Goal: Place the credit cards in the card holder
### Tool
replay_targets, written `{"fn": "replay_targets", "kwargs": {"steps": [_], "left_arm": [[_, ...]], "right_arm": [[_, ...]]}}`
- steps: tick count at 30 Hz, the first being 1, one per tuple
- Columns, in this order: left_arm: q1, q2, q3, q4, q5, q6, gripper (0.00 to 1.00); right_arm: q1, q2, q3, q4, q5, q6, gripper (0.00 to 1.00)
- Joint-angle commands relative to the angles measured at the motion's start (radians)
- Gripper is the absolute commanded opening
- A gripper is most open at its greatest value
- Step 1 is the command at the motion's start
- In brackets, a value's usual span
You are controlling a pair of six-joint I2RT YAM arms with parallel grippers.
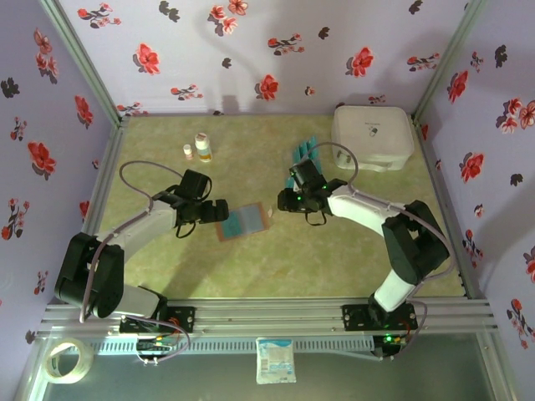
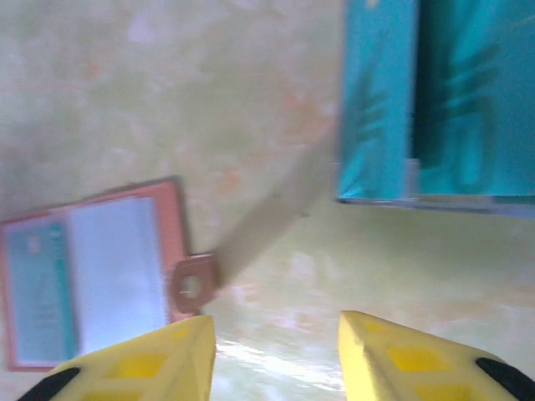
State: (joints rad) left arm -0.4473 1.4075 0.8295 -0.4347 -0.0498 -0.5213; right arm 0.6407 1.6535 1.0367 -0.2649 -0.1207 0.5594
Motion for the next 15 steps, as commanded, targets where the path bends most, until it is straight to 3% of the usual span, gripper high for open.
{"fn": "replay_targets", "kwargs": {"steps": [1,10,15], "left_arm": [[-0.008,-0.001,-0.003,-0.003,-0.009,-0.017,1.00],[-0.015,-0.024,0.001,-0.009,-0.006,-0.022,1.00],[-0.019,-0.032,0.007,-0.020,-0.005,-0.019,1.00]], "right_arm": [[0.030,0.016,0.013,0.036,-0.025,0.044,0.45],[0.053,0.157,0.106,0.022,-0.006,0.037,0.41],[0.053,0.190,0.125,0.023,-0.020,0.031,0.19]]}}
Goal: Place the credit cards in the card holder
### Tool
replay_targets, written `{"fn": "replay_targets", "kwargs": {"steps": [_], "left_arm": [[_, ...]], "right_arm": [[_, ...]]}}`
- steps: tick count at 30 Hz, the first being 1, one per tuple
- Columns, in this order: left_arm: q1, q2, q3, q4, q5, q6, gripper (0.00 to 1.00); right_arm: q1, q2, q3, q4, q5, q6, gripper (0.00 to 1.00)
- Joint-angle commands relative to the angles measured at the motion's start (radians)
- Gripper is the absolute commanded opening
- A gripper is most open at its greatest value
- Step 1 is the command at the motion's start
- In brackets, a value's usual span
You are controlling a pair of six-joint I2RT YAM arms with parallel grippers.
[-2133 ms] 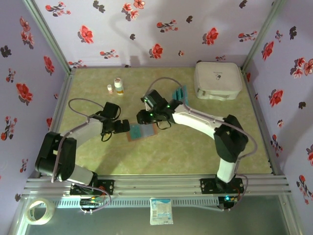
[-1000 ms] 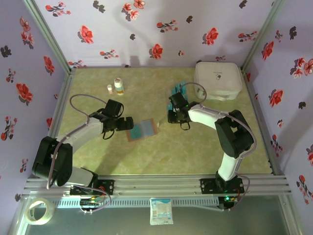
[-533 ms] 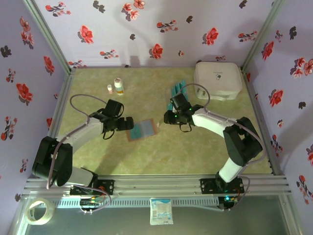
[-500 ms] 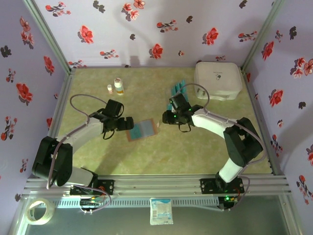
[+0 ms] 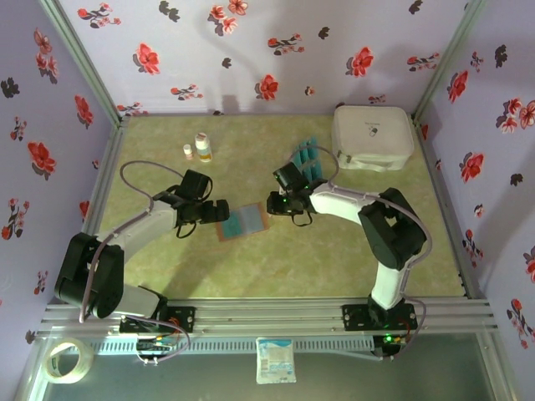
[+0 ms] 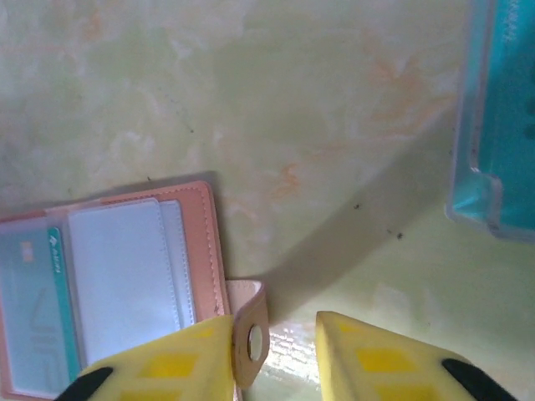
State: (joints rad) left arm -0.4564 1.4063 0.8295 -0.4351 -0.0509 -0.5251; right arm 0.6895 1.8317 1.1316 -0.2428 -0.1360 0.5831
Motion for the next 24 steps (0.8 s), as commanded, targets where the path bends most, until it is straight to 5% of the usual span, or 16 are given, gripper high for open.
{"fn": "replay_targets", "kwargs": {"steps": [1,4,24], "left_arm": [[-0.008,-0.032,0.007,-0.021,-0.005,-0.015,1.00],[-0.011,-0.040,0.005,-0.028,-0.004,-0.016,1.00],[-0.179,-0.079,-0.006,-0.046,-0.007,-0.100,1.00]], "right_arm": [[0.004,0.009,0.026,0.001,-0.007,0.005,0.14],[0.004,-0.017,0.002,-0.001,-0.014,0.000,0.00],[-0.009,-0.434,-0.389,-0.083,0.057,-0.019,0.00]]}}
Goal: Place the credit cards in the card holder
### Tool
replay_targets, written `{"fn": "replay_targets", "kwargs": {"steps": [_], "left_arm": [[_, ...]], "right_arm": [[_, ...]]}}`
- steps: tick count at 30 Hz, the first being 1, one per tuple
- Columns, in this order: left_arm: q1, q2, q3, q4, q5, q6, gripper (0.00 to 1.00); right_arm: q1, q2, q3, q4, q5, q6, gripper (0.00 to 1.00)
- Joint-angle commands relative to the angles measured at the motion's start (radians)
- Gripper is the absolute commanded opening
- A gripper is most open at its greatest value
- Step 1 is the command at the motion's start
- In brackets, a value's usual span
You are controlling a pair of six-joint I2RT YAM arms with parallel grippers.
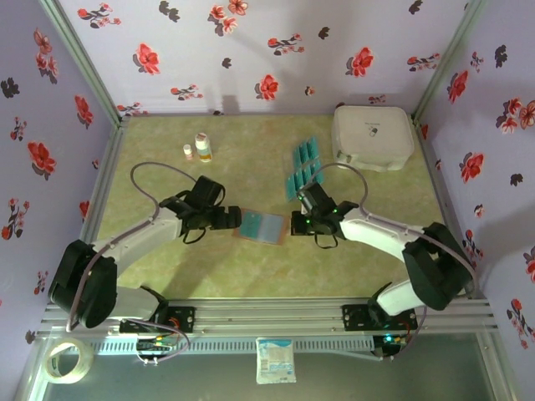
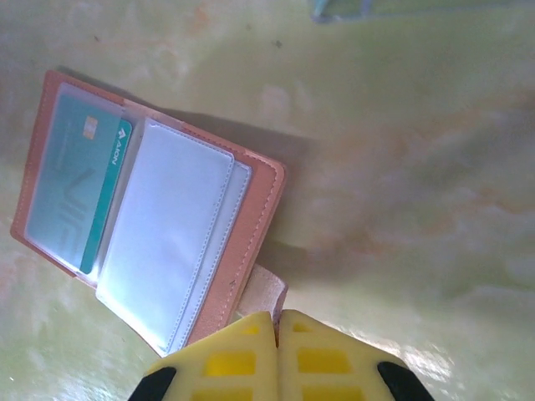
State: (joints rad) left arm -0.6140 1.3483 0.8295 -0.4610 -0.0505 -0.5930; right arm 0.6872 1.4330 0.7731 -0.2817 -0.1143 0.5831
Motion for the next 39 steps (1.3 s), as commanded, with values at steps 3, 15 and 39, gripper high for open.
{"fn": "replay_targets", "kwargs": {"steps": [3,15,39], "left_arm": [[-0.044,-0.021,0.002,-0.021,-0.010,-0.037,1.00],[-0.099,0.023,0.040,-0.002,-0.011,-0.025,1.00],[-0.154,0.276,0.158,0.080,-0.010,0.054,1.00]], "right_arm": [[-0.037,-0.046,-0.056,-0.050,0.000,-0.065,0.00],[-0.118,-0.027,0.038,-0.155,-0.028,-0.168,0.32],[-0.006,0.157,0.166,-0.004,-0.033,0.098,0.21]]}}
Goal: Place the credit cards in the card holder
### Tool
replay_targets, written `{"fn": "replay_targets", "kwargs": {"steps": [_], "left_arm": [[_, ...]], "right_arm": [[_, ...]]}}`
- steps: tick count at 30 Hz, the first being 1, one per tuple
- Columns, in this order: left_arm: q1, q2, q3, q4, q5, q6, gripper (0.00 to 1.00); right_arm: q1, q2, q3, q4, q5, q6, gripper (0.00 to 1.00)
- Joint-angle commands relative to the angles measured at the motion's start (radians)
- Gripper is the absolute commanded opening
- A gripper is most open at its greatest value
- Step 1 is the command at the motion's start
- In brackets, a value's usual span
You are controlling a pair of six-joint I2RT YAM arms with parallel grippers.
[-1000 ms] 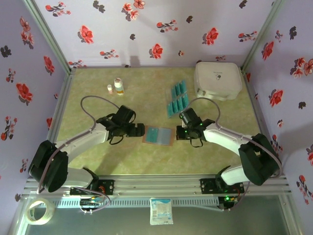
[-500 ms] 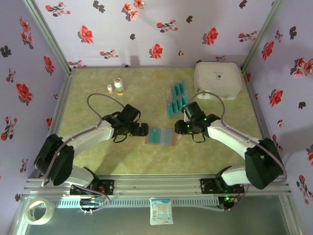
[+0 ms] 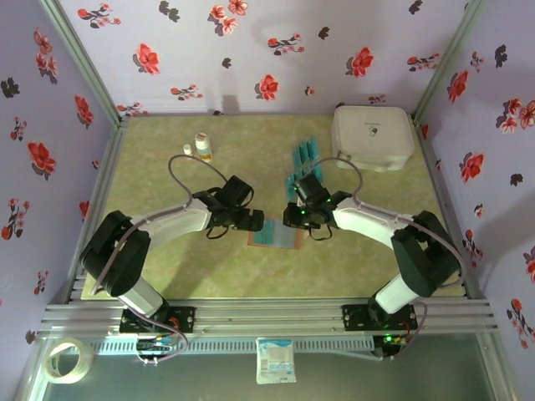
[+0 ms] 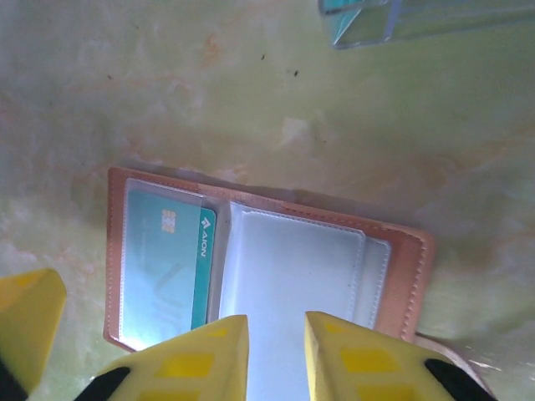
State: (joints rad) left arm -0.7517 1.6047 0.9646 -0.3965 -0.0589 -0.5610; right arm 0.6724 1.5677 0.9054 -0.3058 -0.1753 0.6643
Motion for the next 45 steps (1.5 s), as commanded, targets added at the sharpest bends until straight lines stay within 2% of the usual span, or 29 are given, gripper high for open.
{"fn": "replay_targets", "kwargs": {"steps": [1,12,29,45], "left_arm": [[-0.021,0.024,0.022,0.019,-0.001,0.021,1.00],[-0.059,0.059,0.032,0.044,0.004,0.026,1.00],[-0.117,0.092,0.038,0.111,0.006,0.050,1.00],[-0.134,0.123,0.022,0.141,0.018,0.068,1.00]], "right_arm": [[0.009,0.027,0.033,0.021,0.034,0.015,0.19],[0.007,0.064,0.017,0.022,0.065,-0.006,0.12],[0.006,0.113,-0.028,0.090,0.048,-0.002,0.07],[0.007,0.161,-0.034,0.172,-0.026,0.029,0.03]]}}
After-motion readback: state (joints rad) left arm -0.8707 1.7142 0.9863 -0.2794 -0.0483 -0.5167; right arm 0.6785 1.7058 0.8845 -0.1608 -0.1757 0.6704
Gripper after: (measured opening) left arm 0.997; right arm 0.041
